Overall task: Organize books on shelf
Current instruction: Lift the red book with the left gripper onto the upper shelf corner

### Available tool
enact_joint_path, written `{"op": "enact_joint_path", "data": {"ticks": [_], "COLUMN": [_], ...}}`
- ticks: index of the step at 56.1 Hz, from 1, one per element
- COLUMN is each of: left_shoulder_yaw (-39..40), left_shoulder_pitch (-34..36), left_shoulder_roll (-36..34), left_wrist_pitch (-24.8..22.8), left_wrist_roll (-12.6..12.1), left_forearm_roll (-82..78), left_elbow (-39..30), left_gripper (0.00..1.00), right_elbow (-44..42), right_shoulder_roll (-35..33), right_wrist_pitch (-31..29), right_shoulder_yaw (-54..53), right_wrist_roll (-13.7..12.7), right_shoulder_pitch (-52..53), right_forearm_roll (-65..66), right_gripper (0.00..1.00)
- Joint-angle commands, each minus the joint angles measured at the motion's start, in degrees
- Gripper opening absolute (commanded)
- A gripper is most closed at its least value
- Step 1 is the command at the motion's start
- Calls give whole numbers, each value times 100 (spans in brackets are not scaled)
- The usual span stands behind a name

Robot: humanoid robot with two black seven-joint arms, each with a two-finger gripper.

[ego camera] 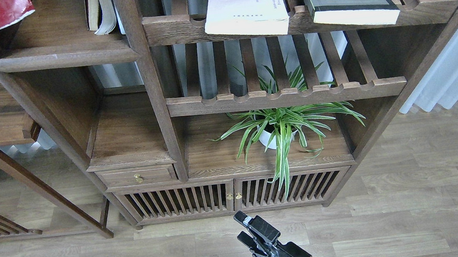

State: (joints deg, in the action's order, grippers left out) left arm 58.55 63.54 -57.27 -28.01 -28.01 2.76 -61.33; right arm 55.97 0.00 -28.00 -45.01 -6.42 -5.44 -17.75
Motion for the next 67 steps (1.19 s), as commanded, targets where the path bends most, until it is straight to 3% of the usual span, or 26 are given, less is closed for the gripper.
{"op": "enact_joint_path", "data": {"ticks": [1,25,49,58,67], "left_shoulder_yaw": [-54,-36,-1,-1,-54], "left_shoulder_pitch": [343,1635,2206,2216,2189], "left_shoulder_roll": [506,2044,3011,3134,3143], "left_wrist_pitch": [1,1,1,1,1], "left_wrist_roll": [1,1,1,313,322], "left_forearm_roll": [-504,-2200,-2614,-2649,-2649], "left_elbow": [262,2019,3425,3619,3628], "left_gripper": [10,9,10,12,13], "right_elbow": [1,71,229,282,291], "right_shoulder_roll": [0,0,0,0,0], "right_wrist_pitch": [0,0,0,0,0], "right_shoulder_yaw": [1,1,-16,-227,-236], "right_wrist_roll": [0,0,26,79,79], "right_shoulder_pitch": [0,0,8,43,70], "right_forearm_roll": [0,0,0,9,9], "right_gripper": [98,98,98,98,98]}}
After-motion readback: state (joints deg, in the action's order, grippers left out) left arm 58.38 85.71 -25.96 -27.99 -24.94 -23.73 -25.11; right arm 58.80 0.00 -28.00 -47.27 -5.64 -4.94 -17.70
